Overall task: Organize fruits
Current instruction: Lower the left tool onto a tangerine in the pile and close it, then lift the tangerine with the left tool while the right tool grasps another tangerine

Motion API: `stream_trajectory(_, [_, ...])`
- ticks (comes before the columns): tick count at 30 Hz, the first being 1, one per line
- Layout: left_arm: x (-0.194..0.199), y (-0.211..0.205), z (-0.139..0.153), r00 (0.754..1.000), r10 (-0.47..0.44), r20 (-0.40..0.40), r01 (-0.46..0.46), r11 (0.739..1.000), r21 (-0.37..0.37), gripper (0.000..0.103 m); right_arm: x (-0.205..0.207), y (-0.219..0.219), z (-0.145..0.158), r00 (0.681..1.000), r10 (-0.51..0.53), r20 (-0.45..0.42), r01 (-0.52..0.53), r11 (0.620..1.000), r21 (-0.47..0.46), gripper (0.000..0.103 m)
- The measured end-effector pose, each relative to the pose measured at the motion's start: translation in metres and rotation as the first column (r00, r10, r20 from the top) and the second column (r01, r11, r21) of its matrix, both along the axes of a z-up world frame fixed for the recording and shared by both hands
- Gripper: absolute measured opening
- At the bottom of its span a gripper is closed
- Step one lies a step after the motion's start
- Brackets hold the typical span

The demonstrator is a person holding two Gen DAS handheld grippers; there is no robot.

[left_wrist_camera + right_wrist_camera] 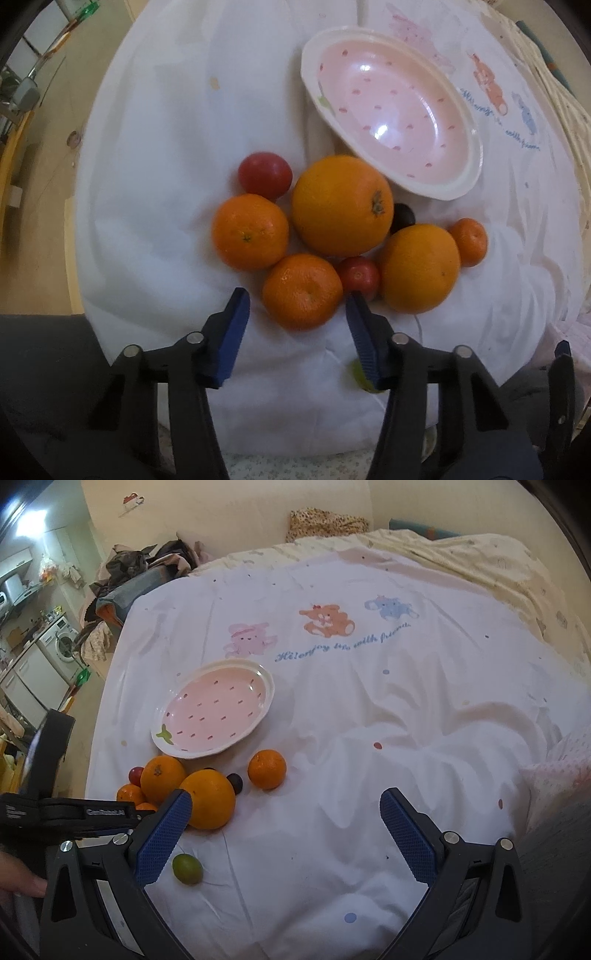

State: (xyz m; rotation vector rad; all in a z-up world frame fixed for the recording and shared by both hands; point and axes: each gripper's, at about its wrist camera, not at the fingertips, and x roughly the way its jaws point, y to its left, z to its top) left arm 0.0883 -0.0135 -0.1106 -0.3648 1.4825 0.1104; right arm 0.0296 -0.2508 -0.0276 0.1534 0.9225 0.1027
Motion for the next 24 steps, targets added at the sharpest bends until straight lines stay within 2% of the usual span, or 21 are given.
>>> stream_trajectory(5, [0.004,0.002,-0.004,1.000,0.005,-0.002,-0.005,1.000,-0.013,0.050,0.002,-0.001,-0.003,1.000,0.002,-0.021,-0.001,1.000,0.016,0.103])
stream_trajectory(7, [0.004,0.003,-0.004,1.000,0.004,0.004,-0.004,0.999,-0.040,0.040,0.003,0.001,-0.004,1.000,0.006,-0.025,-0.006,1.000,0.015,0.103])
stream_trajectory(15, [-0.003,-0.003,0.007,0.997,-0.054,0.051,0.056,0.998,-0.021,0.037,0.002,0.002,-0.005,1.000,0.013,-0.019,-0.013,1.000,-0.001,0.103])
stream_trajectory(19, [-0.016,-0.006,0.033,0.989,-0.099,0.108,0.102,0.995,-0.020,0.037,0.001,0.000,-0.007,0.999,0.006,-0.035,-0.006,1.000,0.011,0.103])
stream_trajectory(24, [-0.020,0.000,0.076,0.964,-0.152,0.218,0.148,0.988,0.035,0.037,0.005,-0.004,-0.007,0.998,0.011,-0.060,-0.009,0.999,0.039,0.103])
